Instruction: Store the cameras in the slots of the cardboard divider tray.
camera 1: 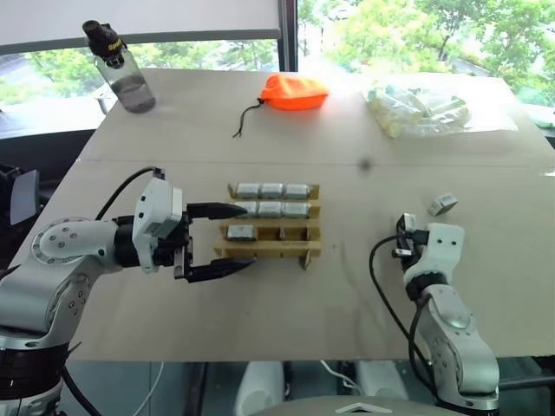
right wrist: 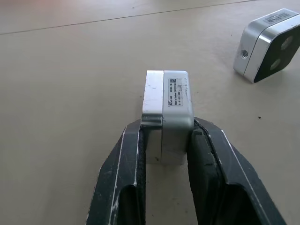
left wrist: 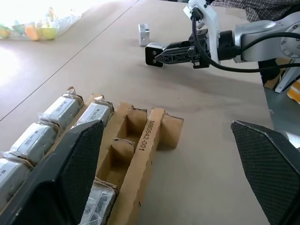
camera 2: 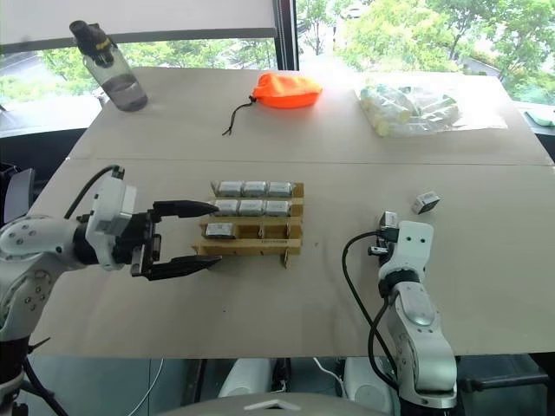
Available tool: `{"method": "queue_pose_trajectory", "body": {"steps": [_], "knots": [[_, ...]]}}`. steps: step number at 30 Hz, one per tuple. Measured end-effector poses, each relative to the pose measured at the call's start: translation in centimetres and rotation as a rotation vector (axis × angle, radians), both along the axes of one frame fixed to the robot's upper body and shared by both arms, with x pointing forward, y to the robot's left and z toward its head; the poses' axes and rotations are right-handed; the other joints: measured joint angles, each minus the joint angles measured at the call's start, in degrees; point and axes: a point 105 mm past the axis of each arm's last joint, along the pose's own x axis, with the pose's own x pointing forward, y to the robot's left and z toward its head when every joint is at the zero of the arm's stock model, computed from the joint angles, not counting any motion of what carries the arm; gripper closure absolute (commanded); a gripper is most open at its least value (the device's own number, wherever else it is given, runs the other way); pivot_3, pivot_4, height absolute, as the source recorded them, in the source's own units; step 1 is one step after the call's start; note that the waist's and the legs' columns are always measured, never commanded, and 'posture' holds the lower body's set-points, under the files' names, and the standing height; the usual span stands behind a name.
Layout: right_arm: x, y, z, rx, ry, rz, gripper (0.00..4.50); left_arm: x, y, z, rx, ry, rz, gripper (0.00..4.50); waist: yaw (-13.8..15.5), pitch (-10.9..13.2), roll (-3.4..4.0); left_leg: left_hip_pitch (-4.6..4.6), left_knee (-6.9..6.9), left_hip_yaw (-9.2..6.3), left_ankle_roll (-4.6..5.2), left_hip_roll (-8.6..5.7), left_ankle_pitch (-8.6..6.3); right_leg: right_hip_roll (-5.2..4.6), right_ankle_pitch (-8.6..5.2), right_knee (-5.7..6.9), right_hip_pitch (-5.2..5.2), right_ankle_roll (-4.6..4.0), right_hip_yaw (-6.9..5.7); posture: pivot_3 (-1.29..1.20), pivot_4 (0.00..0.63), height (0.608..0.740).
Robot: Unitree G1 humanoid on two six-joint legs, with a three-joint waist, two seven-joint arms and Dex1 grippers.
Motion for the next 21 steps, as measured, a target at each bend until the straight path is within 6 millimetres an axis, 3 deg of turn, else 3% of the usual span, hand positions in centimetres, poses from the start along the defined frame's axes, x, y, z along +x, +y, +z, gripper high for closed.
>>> {"method": "queue_pose_trajectory", "body": {"steps": [5,13,15,21], "knots": [[-0.4,0.3,0.7,-0.126,-0.067,0.167,3.81,0.0,0.2,0.1,0.008,-0.002,0.004,0.00,0.0,0.0,0.00,0.01,-0.01,0.00,0.00,-0.01,0.00,0.01,0.00,-0.01,0.00,0.00,0.01,0.00,0.150,0.726],[-2.6,7.3,5.7,-0.169,-0.301,1.056,3.81,-0.5,1.6,0.1,0.036,0.006,0.050,0.00,-0.3,0.0,0.01,0.10,-0.01,0.10,0.02,0.06,0.00,0.07,0.00,-0.01,0.01,0.00,-0.05,0.00,0.150,0.726],[-2.0,8.6,6.8,-0.220,-0.343,1.200,3.81,-0.8,2.2,-0.3,0.042,0.021,0.074,0.00,-0.1,0.1,0.01,0.08,-0.01,0.06,0.02,0.06,0.00,0.07,0.00,-0.02,0.00,-0.01,-0.12,0.00,0.150,0.726],[0.4,11.1,7.6,-0.278,-0.327,1.501,3.81,-2.3,3.0,-0.6,0.070,0.029,0.118,0.00,0.1,0.1,-0.02,-0.07,0.00,-0.03,0.03,0.01,0.00,-0.01,0.02,-0.13,0.00,-0.02,-0.24,0.00,0.150,0.726]]}}
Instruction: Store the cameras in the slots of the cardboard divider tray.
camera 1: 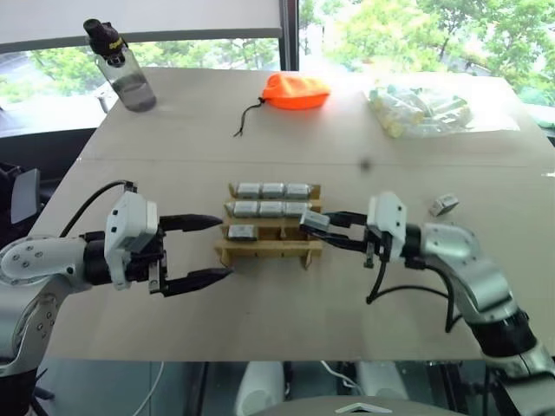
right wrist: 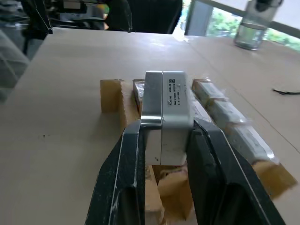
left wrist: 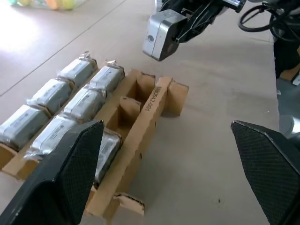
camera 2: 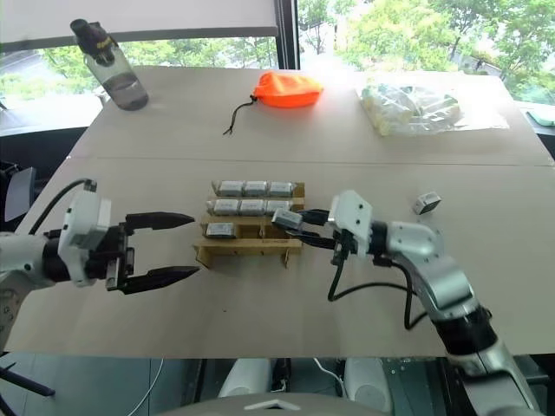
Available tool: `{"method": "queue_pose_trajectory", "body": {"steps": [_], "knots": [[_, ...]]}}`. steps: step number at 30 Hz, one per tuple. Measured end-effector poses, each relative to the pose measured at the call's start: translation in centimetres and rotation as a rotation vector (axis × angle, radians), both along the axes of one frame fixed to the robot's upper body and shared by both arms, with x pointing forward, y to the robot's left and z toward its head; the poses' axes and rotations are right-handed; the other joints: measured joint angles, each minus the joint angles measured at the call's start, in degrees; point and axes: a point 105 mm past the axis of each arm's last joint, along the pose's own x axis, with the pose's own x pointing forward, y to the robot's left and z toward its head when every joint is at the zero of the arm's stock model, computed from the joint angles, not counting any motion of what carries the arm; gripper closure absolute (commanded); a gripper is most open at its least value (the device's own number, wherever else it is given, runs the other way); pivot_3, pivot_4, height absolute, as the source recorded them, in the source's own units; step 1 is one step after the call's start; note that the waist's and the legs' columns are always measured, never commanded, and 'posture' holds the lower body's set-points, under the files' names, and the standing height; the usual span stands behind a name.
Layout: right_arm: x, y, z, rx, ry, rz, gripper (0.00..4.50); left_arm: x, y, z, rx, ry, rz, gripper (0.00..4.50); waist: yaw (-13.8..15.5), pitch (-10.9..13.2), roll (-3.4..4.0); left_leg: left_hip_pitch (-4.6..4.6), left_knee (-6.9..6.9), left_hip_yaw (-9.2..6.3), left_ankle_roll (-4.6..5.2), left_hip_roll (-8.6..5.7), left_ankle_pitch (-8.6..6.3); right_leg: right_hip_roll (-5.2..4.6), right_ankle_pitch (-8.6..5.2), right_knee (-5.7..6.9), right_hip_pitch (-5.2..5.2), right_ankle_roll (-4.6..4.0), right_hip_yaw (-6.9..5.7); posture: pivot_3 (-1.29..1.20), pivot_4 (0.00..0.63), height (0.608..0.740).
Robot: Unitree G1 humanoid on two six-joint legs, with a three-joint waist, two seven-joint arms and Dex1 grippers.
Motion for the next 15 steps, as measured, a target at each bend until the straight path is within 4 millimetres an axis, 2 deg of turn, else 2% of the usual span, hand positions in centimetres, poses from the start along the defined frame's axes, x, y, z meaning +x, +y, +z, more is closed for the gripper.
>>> {"method": "queue_pose_trajectory", "body": {"steps": [5,9,15], "knots": [[1.6,2.0,0.4,-0.033,-0.001,0.137,3.81,-1.3,0.8,-0.1,0.030,0.002,0.053,0.00,-0.1,0.0,0.04,0.00,-0.02,-0.05,-0.01,0.03,0.00,0.00,0.00,0.02,0.00,-0.01,-0.07,0.00,0.150,0.726],[0.7,4.0,0.6,0.021,0.078,0.258,3.81,-1.8,1.6,-0.2,0.034,0.003,0.107,0.00,0.0,0.0,0.05,-0.03,0.01,-0.07,-0.01,0.03,0.00,-0.03,0.01,0.01,0.00,-0.01,-0.10,0.00,0.150,0.726],[1.5,5.2,-0.9,-0.027,0.105,0.230,3.81,-2.0,1.9,-0.1,0.030,-0.013,0.140,0.00,0.0,0.0,0.06,-0.02,0.01,-0.10,-0.02,0.02,0.00,-0.05,0.00,0.04,0.01,-0.01,-0.12,0.00,0.150,0.726]]}}
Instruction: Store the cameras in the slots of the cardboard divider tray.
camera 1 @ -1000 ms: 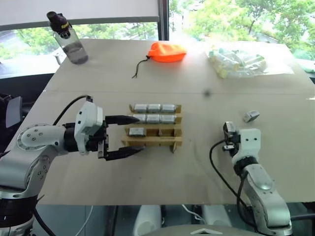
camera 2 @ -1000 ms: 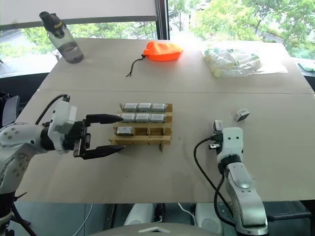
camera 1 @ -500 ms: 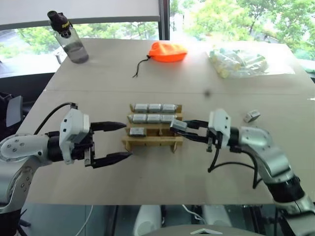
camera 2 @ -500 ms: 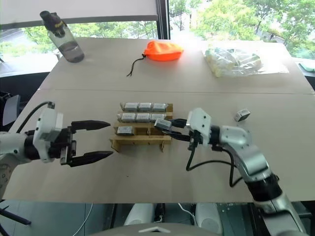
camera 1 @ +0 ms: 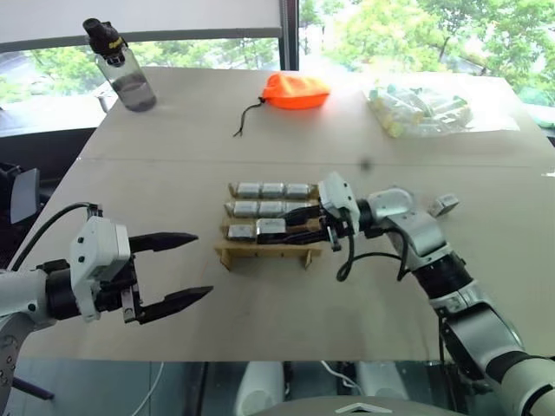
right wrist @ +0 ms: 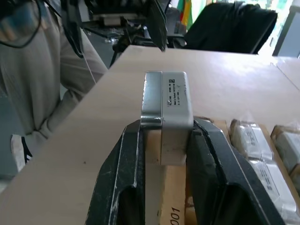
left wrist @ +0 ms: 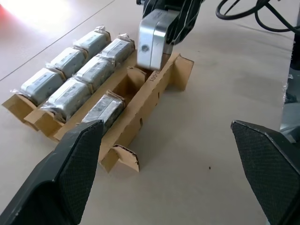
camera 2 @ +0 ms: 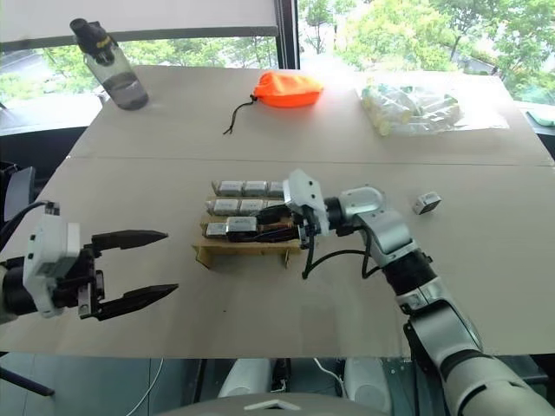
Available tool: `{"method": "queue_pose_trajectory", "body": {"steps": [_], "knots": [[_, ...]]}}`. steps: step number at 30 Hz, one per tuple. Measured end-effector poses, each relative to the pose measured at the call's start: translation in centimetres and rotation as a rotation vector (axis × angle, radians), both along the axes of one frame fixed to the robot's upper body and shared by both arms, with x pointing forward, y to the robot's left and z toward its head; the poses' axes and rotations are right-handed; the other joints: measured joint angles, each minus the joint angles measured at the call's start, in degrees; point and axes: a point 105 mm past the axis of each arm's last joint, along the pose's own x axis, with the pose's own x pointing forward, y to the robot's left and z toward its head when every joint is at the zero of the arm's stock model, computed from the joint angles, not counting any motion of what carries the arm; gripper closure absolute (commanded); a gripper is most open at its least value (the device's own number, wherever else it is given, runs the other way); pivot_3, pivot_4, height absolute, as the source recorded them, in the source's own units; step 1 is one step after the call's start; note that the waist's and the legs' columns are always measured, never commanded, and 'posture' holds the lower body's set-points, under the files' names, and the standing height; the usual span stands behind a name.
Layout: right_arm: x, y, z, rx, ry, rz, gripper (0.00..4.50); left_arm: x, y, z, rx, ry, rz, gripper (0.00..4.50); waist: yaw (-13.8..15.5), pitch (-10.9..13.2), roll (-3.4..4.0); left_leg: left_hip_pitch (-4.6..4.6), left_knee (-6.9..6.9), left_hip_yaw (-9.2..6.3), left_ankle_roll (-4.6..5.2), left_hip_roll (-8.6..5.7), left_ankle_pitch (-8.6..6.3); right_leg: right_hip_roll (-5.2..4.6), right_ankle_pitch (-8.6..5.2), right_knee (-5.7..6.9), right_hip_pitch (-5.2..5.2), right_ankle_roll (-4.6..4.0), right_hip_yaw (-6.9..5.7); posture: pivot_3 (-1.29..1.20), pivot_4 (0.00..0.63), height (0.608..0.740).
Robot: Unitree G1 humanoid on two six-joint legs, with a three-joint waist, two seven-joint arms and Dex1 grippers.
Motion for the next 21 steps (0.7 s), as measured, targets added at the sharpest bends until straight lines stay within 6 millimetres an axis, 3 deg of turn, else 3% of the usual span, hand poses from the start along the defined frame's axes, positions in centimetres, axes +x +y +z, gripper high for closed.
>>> {"method": "queue_pose_trajectory", "body": {"steps": [9,21], "knots": [[3.0,1.3,0.1,-0.020,-0.034,-0.146,3.81,0.0,1.3,-1.1,-0.072,0.044,0.066,0.00,-0.3,0.0,0.05,-0.01,-0.03,0.07,-0.02,0.03,0.00,0.03,0.00,0.03,-0.06,-0.01,0.04,0.00,0.150,0.726],[2.4,1.0,-2.2,-0.106,-0.011,-0.108,3.81,0.5,1.9,-0.8,-0.084,0.039,0.066,0.00,-0.3,0.1,0.08,-0.02,-0.04,0.09,-0.02,0.02,0.00,0.00,0.00,0.02,-0.07,0.00,0.05,0.00,0.150,0.726]]}}
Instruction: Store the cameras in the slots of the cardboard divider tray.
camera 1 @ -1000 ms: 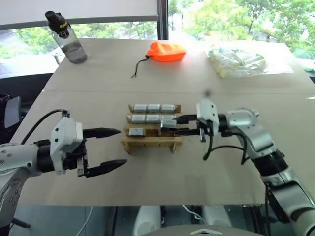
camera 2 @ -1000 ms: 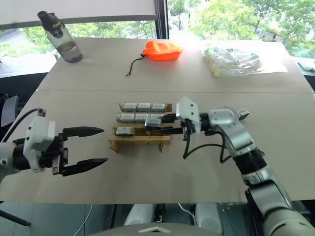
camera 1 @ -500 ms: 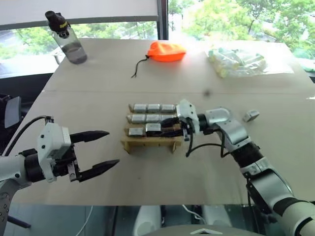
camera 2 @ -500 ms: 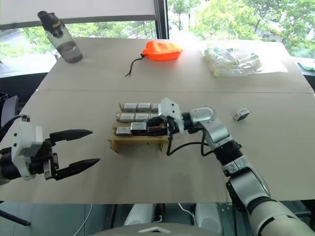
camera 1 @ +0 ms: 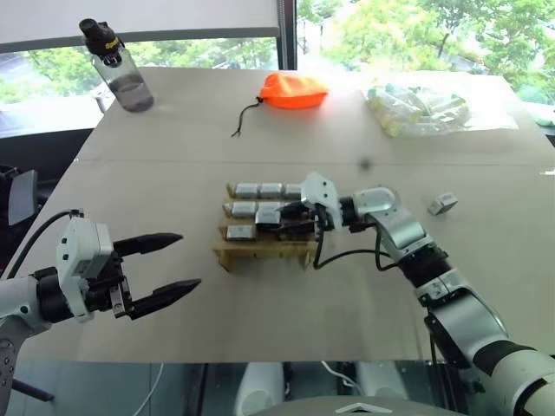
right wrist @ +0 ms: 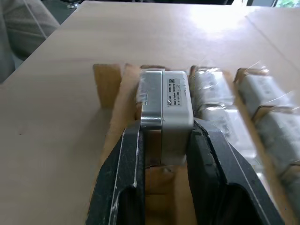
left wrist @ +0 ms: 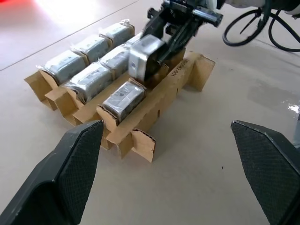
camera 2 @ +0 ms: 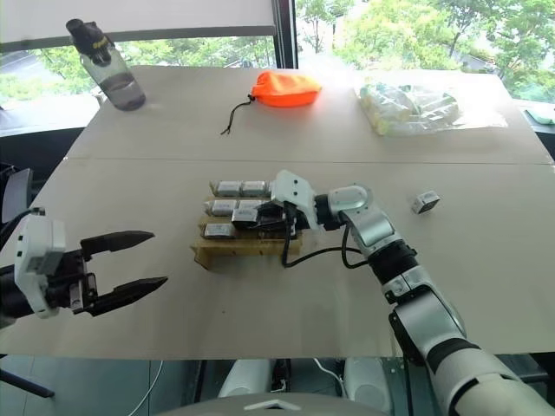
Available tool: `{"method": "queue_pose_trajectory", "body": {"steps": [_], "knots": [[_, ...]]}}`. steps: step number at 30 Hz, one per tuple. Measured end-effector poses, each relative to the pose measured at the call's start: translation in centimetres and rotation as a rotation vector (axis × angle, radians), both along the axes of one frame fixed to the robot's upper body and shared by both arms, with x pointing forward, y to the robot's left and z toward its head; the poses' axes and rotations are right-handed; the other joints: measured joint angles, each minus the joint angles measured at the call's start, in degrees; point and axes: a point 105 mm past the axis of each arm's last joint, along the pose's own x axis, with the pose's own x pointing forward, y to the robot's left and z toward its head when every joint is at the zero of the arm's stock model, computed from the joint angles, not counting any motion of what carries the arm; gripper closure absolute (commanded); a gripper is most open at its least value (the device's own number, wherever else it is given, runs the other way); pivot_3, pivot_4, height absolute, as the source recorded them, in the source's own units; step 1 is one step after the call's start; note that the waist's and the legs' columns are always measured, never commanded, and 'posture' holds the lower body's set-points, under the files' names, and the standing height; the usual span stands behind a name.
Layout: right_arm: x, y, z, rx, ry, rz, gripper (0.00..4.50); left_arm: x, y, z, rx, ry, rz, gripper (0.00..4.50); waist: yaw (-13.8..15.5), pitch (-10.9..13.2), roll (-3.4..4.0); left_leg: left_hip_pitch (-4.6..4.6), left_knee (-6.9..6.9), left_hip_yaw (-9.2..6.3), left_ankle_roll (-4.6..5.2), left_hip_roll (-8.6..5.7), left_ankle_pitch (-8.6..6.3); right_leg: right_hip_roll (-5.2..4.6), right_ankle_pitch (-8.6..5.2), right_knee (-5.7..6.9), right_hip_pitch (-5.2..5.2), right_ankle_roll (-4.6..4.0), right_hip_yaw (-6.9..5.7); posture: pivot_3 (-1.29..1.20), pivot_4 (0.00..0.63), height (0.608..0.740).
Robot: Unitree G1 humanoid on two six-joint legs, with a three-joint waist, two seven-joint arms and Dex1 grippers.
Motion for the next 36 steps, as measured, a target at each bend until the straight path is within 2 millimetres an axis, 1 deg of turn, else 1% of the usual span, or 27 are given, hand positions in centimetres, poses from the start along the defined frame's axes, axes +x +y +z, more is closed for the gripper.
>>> {"method": "queue_pose_trajectory", "body": {"steps": [9,10,11,12,14,16,19,20,21,24,25,27,29,30,31,32,34,36], "knots": [[-0.2,0.0,-0.4,-0.029,-0.022,0.015,3.81,0.3,0.0,-0.3,-0.009,0.016,-0.007,0.00,0.1,0.0,0.00,0.00,0.00,-0.01,0.00,0.00,0.00,-0.01,0.00,-0.01,0.00,0.00,-0.01,0.00,0.150,0.726],[-0.2,0.1,-0.4,-0.030,-0.023,0.015,2.81,0.3,0.0,-0.3,-0.009,0.015,-0.008,0.00,0.0,0.0,0.00,0.00,0.00,-0.01,0.00,0.00,0.00,-0.01,0.00,-0.01,0.00,0.00,-0.01,0.00,0.150,0.726],[-0.3,0.1,-0.4,-0.031,-0.024,0.016,2.47,0.4,-0.1,-0.3,-0.009,0.014,-0.010,0.00,0.0,0.0,0.00,0.00,0.00,-0.01,0.00,0.00,0.00,-0.01,0.00,-0.01,0.00,0.00,-0.01,0.00,0.150,0.726],[-0.3,0.2,-0.4,-0.032,-0.024,0.017,2.02,0.4,-0.1,-0.3,-0.009,0.013,-0.010,0.00,0.0,0.0,0.00,0.00,0.00,-0.01,0.00,0.00,0.00,-0.01,0.00,-0.01,0.00,0.00,-0.01,0.00,0.150,0.726],[-0.6,0.0,-0.5,-0.028,-0.017,0.016,2.02,0.4,-0.2,-0.3,-0.011,0.015,-0.016,0.00,0.1,0.0,0.00,-0.02,0.00,-0.04,0.00,0.00,0.00,-0.02,0.00,-0.02,0.00,0.00,-0.03,0.00,0.150,0.726],[-1.3,-0.5,0.0,0.001,0.001,0.020,2.02,0.5,-0.5,-0.1,-0.018,0.008,-0.030,0.00,0.2,0.0,0.02,-0.07,0.00,-0.09,0.00,-0.01,0.00,-0.04,0.00,-0.04,0.00,0.00,-0.08,0.00,0.150,0.726],[-2.5,-2.1,1.2,0.046,0.012,0.028,2.02,0.6,-0.9,0.1,-0.033,0.006,-0.068,0.00,0.3,0.0,0.01,-0.07,0.00,-0.10,0.00,-0.02,0.00,-0.06,0.00,-0.08,0.01,0.00,-0.09,0.00,0.150,0.726],[-2.9,-2.8,1.3,0.051,0.013,0.020,2.02,0.7,-1.2,0.1,-0.032,0.007,-0.089,0.00,0.3,0.0,0.02,-0.07,0.00,-0.12,0.00,-0.03,0.00,-0.06,0.00,-0.07,0.02,0.00,-0.11,0.00,0.150,0.726],[-3.2,-3.1,1.4,0.056,0.016,0.017,2.02,0.7,-1.3,0.2,-0.032,0.008,-0.098,0.00,0.3,0.0,0.02,-0.06,0.00,-0.15,0.00,-0.03,0.00,-0.05,0.00,-0.06,0.02,0.00,-0.14,0.00,0.150,0.726],[-3.9,-4.6,2.1,0.082,0.016,-0.032,2.02,1.6,-2.2,0.4,-0.040,-0.002,-0.149,0.00,0.4,0.1,0.09,-0.04,0.01,-0.17,0.00,-0.03,0.00,-0.03,0.00,0.00,0.04,0.00,-0.15,0.00,0.150,0.726],[-3.9,-5.6,2.7,0.075,-0.009,-0.061,2.02,2.0,-2.7,0.6,-0.044,-0.008,-0.179,0.00,0.4,0.1,0.11,-0.04,0.02,-0.15,0.00,-0.05,0.00,-0.03,0.00,-0.01,0.05,0.01,-0.13,0.00,0.150,0.726],[-3.4,-7.5,3.2,0.031,-0.048,-0.108,2.02,2.3,-3.4,0.7,-0.046,-0.014,-0.211,0.00,0.3,0.1,0.10,-0.03,0.02,-0.14,0.00,-0.09,0.00,-0.04,0.00,-0.02,0.06,0.01,-0.11,0.00,0.150,0.726],[-2.6,-10.5,3.4,-0.058,-0.080,-0.177,2.02,2.5,-3.9,0.9,-0.046,-0.020,-0.243,0.00,0.4,0.1,0.09,-0.07,0.01,-0.15,0.01,-0.11,0.00,-0.05,0.00,-0.08,0.05,0.01,-0.12,0.00,0.150,0.726],[-2.0,-12.5,3.3,-0.120,-0.093,-0.209,2.02,2.6,-4.2,1.1,-0.045,-0.023,-0.259,0.00,0.5,0.1,0.10,-0.07,0.01,-0.15,0.01,-0.12,0.00,-0.05,0.00,-0.11,0.05,0.01,-0.13,0.00,0.150,0.726],[-1.4,-14.4,3.1,-0.179,-0.097,-0.251,2.02,2.7,-4.4,1.1,-0.043,-0.024,-0.274,0.00,0.5,0.1,0.11,-0.07,0.00,-0.14,0.02,-0.17,0.00,-0.05,0.00,-0.12,0.05,0.02,-0.13,0.00,0.150,0.726],[-0.7,-17.3,3.1,-0.266,-0.110,-0.292,2.02,2.6,-4.5,1.1,-0.043,-0.020,-0.292,0.00,0.5,0.2,0.16,-0.06,-0.02,-0.09,0.02,-0.18,0.00,-0.05,0.00,-0.13,0.05,0.02,-0.11,0.00,0.150,0.726],[-0.1,-19.8,3.7,-0.315,-0.136,-0.332,2.02,2.7,-4.5,1.1,-0.043,-0.012,-0.301,0.00,0.2,0.2,0.17,0.00,-0.07,-0.01,0.02,-0.20,0.00,0.02,0.00,-0.12,0.03,0.01,-0.04,0.00,0.150,0.726],[0.4,-21.6,4.2,-0.381,-0.176,-0.327,2.02,2.9,-5.1,1.3,-0.043,-0.023,-0.330,0.00,0.0,0.2,0.21,0.05,-0.08,0.06,0.02,-0.17,0.00,0.07,0.00,-0.09,0.02,0.01,0.02,0.00,0.150,0.726]]}}
